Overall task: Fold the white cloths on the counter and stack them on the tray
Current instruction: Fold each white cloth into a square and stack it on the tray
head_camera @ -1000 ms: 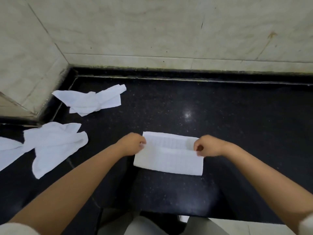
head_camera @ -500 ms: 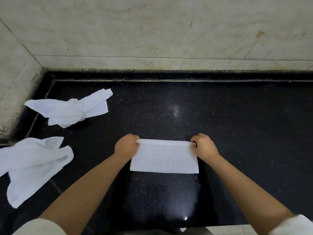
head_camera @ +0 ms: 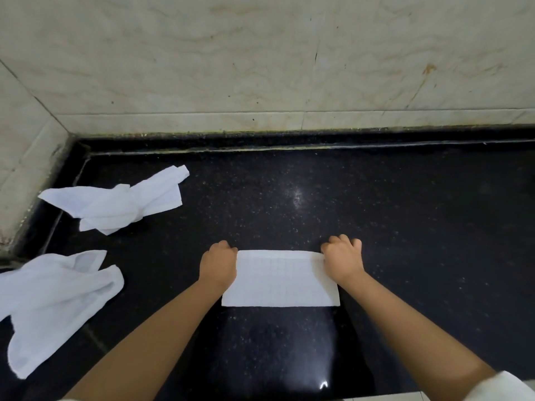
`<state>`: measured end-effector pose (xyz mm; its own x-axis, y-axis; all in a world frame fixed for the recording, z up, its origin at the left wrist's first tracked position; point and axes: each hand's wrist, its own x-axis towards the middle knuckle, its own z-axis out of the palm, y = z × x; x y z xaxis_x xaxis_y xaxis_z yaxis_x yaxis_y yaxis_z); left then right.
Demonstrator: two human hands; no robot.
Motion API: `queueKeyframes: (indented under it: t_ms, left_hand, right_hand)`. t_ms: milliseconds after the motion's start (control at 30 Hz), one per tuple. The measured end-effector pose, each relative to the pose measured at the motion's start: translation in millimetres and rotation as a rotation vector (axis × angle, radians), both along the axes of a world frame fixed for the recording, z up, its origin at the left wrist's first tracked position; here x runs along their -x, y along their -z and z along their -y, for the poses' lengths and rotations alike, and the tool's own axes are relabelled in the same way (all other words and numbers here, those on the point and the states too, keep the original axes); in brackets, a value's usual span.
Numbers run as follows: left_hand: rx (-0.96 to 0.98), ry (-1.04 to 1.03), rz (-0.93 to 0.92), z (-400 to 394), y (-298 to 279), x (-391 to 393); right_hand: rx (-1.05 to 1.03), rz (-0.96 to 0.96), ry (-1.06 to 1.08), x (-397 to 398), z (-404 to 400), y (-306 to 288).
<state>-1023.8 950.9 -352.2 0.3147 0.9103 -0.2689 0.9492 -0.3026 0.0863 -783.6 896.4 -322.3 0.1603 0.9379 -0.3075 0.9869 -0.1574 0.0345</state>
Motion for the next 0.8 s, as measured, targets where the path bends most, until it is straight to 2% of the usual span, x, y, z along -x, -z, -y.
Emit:
queueKeyframes:
  t_ms: [133, 200, 267, 367, 467, 533, 667, 800]
  left_hand:
    - [0.152, -0.143, 0.163, -4, -10, 4]
    - [0.134, -0.169, 0.243, -5, -22, 6]
    - [-0.001, -0.168, 0.392, -9, -44, 8]
    - [-0.283, -0.056, 0.564, -10, -79, 12]
    - [-0.400, 0.098, 0.550, 1, -85, 17]
    - [-0.376, 0.192, 0.464, 16, -64, 24]
    - [-0.089, 0.222, 0.225, 60, -6, 37]
    - [0.017, 0.138, 0.304, 72, -1, 41]
  right_hand:
    - [-0.035, -0.048, -0.015, -2, 1, -16]
    - [-0.138, -0.094, -0.027, -5, 1, -29]
    - [-0.364, -0.176, -0.009, -9, 1, -48]
    - [-0.724, -0.304, -0.013, -20, 6, -66]
    - [-0.855, -0.300, -0.074, -23, 26, -55]
    - [-0.799, -0.275, -0.089, -20, 47, -32]
    - [-0.461, -0.179, -0.109, -11, 92, 23]
    - [-0.329, -0.195, -0.088, -7, 97, 27]
